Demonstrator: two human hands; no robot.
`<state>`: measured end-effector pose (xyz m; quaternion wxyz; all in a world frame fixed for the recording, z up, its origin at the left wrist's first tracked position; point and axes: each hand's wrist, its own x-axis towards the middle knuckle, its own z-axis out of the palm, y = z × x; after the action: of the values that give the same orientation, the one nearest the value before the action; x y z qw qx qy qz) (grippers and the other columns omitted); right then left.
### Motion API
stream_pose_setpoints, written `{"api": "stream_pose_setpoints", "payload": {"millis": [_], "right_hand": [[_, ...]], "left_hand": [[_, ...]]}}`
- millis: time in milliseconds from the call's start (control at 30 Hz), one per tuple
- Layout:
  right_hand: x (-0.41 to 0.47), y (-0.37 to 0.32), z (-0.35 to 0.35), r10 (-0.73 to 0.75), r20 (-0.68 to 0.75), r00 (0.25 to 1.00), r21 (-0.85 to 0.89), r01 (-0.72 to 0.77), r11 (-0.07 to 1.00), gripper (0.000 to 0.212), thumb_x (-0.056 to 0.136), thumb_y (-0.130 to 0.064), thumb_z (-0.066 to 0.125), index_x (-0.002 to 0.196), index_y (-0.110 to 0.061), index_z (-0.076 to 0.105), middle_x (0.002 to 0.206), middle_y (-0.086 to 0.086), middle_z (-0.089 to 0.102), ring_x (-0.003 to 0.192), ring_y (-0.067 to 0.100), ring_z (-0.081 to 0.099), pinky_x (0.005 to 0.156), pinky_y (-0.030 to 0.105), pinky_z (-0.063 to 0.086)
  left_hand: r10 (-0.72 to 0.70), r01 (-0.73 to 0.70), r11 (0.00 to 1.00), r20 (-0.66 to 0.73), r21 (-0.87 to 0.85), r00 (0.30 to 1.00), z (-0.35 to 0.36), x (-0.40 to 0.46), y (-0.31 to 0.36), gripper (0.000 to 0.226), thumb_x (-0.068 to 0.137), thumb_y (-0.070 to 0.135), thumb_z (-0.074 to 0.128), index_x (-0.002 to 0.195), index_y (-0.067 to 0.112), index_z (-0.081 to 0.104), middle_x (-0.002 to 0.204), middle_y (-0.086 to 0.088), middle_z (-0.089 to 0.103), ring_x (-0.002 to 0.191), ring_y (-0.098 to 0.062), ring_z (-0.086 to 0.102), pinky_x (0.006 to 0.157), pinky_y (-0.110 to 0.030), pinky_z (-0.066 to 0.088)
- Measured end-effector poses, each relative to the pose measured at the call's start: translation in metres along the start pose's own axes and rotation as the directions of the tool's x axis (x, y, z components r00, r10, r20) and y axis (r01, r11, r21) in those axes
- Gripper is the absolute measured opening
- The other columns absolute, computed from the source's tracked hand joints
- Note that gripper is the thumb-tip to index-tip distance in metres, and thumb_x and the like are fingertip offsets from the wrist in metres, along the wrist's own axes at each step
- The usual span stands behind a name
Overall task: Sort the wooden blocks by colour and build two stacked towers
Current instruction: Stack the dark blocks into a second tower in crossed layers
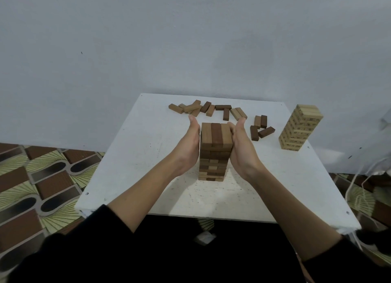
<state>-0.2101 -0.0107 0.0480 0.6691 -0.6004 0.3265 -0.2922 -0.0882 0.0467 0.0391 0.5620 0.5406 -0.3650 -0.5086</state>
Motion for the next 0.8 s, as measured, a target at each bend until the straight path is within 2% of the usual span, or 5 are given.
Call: {"api": "stream_pose_setpoints", "payload": {"millis": [200,400,533,700,800], "right_hand": [[-0.0012,-0.0009,0.0022,0.006,0.011,1.0,0.007,-0.006,1.0,0.062,0.09,-0.066,0.014,0.093,-0.037,0.068,0.121,0.001,0.064,0.119,0.016,0.055,0.112,0.045,0.032],[-0.0011,-0.0013,0.0033,0.037,0.0,0.999,-0.037,-0.037,0.999,0.056,0.091,-0.066,0.014,0.091,-0.043,0.065,0.123,-0.004,0.062,0.12,0.015,0.053,0.113,0.045,0.03],[0.0006,0.0004,0.0029,0.037,-0.013,0.999,-0.043,-0.037,0.998,0.049,0.093,-0.062,0.013,0.089,-0.043,0.058,0.106,-0.014,0.061,0.114,0.01,0.049,0.114,0.04,0.027],[0.0008,0.0025,0.0048,0.072,-0.011,0.997,-0.089,-0.072,0.993,0.085,0.075,-0.077,0.017,0.135,-0.026,0.048,0.138,0.001,0.051,0.132,0.022,0.041,0.115,0.05,0.022],[0.0016,0.0029,0.0033,0.06,-0.022,0.998,-0.065,-0.061,0.996,0.069,0.081,-0.073,0.016,0.122,-0.034,0.056,0.137,-0.001,0.051,0.132,0.021,0.041,0.116,0.048,0.022]], "left_hand": [[-0.019,0.021,0.999,0.053,-0.029,0.998,0.0049,-0.0034,0.0027,0.068,0.097,0.056,-0.001,0.104,0.03,0.062,0.103,0.017,0.068,0.091,0.013,0.061,0.075,-0.005,0.045],[-0.023,0.024,0.999,0.043,-0.043,0.999,0.0062,-0.0026,0.003,0.067,0.095,0.059,0.002,0.106,0.03,0.061,0.113,0.011,0.065,0.1,0.007,0.059,0.083,-0.014,0.042],[-0.027,0.029,0.999,0.044,-0.035,0.999,0.0055,-0.0023,0.0018,0.068,0.095,0.059,0.002,0.109,0.029,0.061,0.123,0.006,0.063,0.11,0.0,0.057,0.09,-0.016,0.041],[-0.028,0.029,0.999,0.052,-0.016,0.998,0.0059,-0.0011,0.0011,0.065,0.096,0.058,0.002,0.104,0.032,0.062,0.108,0.015,0.066,0.1,0.008,0.058,0.081,-0.013,0.043],[-0.027,0.026,1.0,0.049,0.007,0.998,0.0046,-0.0003,-0.001,0.066,0.095,0.059,0.003,0.105,0.032,0.062,0.11,0.013,0.066,0.101,0.007,0.059,0.082,-0.013,0.043]]}}
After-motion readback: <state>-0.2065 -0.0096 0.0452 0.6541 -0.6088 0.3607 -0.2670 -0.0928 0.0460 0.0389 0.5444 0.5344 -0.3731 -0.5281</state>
